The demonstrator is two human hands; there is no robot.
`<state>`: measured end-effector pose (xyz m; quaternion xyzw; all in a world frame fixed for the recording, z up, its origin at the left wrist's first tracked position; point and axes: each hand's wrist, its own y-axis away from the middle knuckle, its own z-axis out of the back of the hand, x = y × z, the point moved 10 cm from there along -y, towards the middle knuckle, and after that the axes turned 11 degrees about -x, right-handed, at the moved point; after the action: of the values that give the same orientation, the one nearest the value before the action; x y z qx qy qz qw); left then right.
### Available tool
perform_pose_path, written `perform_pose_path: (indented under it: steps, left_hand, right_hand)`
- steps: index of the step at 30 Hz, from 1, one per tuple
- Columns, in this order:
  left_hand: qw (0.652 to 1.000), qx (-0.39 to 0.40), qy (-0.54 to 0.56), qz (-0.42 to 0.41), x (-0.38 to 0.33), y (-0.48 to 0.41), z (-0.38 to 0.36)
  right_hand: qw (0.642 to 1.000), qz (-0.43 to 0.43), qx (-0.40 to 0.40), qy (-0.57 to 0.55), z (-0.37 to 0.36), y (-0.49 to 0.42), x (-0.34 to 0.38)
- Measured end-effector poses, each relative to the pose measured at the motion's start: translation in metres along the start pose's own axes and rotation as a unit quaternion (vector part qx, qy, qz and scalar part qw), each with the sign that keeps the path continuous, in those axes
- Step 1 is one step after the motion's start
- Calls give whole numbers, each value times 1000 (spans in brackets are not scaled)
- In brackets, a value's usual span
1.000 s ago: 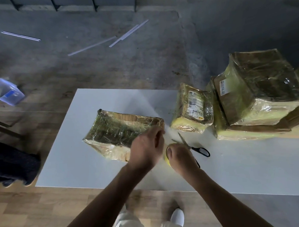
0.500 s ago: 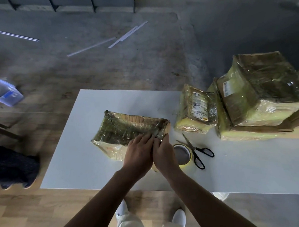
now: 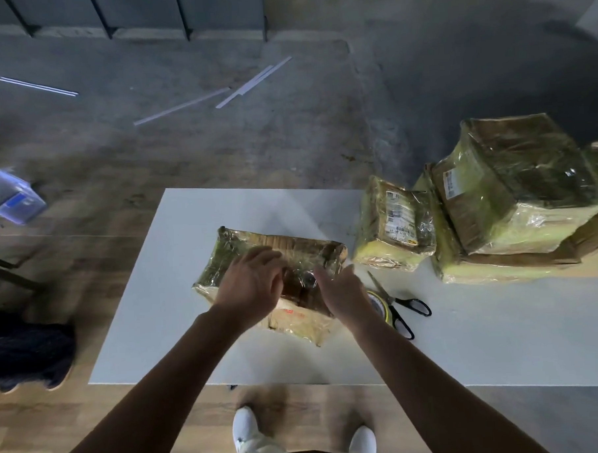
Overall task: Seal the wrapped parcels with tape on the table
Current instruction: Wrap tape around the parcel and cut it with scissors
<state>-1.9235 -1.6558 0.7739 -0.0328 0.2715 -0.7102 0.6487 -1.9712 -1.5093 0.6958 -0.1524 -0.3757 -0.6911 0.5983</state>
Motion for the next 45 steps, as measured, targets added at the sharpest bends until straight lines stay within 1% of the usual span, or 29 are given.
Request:
perform_pose_path:
  steps: [1,2,5,6,8,9,10,11,12,13,14,15,16,18,19,21,23,25,27,30,32,33,35,37,40,43,45]
  left_hand:
    - [1000,22,-22,-5,6,0,-3]
    - [997,61,-38,-9,10,4,-9]
    - [979,191,-74,3,17,25,-33]
    - [973,220,-71,13,20,30,-38]
    - [972,229,-53,11,20,29,-41]
    - [977,213,-26,20,22,26,-37]
    - [983,178,6,37,26,21,-28]
    - [992,114,21,57,33,15,-14]
    - [996,40,4,80,46,12,3]
    - [992,-17,-26,122,61,13,19]
    - [982,-50,-47,176,79,17,28]
    - [971,-49,-40,231,95,24,31]
    - [960,-34,-9,277,110,29,29]
    - [944,-16,74,321,124,35,23]
    - [941,-22,101,321,123,36,24]
    - [943,-46,113,310,116,36,29]
    - [947,-64,92,303,107,42,31]
    - [948,-79,69,301,103,47,37]
    - [953,-62,60,291,104,48,40]
    - [966,6,42,253,99,44,42]
    - [971,53,9,234,92,43,40]
    - [972,61,-8,227,88,43,40]
    - [974,53,-28,220,79,46,40]
    - [978,33,-40,201,67,52,36]
    - [984,-10,-7,178,46,63,32]
    - [985,4,31,168,35,64,26]
    - [984,38,45,170,32,60,17]
  right_hand:
    - [1000,2,-28,-11,3,-2,1]
    - [999,7,-40,-16,2,-3,5]
    - [998,5,-55,-23,-7,-5,8]
    - [998,2,-62,-29,-8,-5,7]
    - [997,6,-68,-38,-6,-6,6]
    - [996,17,-70,-46,-4,-7,8]
    - [996,32,-67,-57,-3,-8,10]
    - [994,51,-62,-70,-1,-8,13]
    - [993,74,-55,-77,0,-9,20]
    - [991,100,-47,-81,1,-8,27]
    - [988,126,-42,-78,0,-7,34]
    - [985,150,-37,-73,-1,-6,40]
    - [983,166,-33,-68,-2,-5,44]
    - [982,175,-22,-69,-3,-9,47]
    - [984,166,-20,-70,-2,-12,47]
    - [989,133,-26,-62,-1,-21,41]
    - [991,120,-45,-48,1,-27,38]
    - [989,134,-52,-48,2,-28,39]
    - [986,149,-48,-50,3,-27,41]
    - [984,169,-28,-45,3,-28,49]
    - [982,184,-14,-36,7,-33,62]
    - [981,190,-8,-27,10,-35,71]
    - [979,203,-7,8,16,-40,87]
    - [976,207,-26,55,21,-47,96]
    - [973,213,-51,76,21,-52,102]
    - [964,259,-48,43,20,-46,115]
    - [954,296,-43,30,18,-41,124]
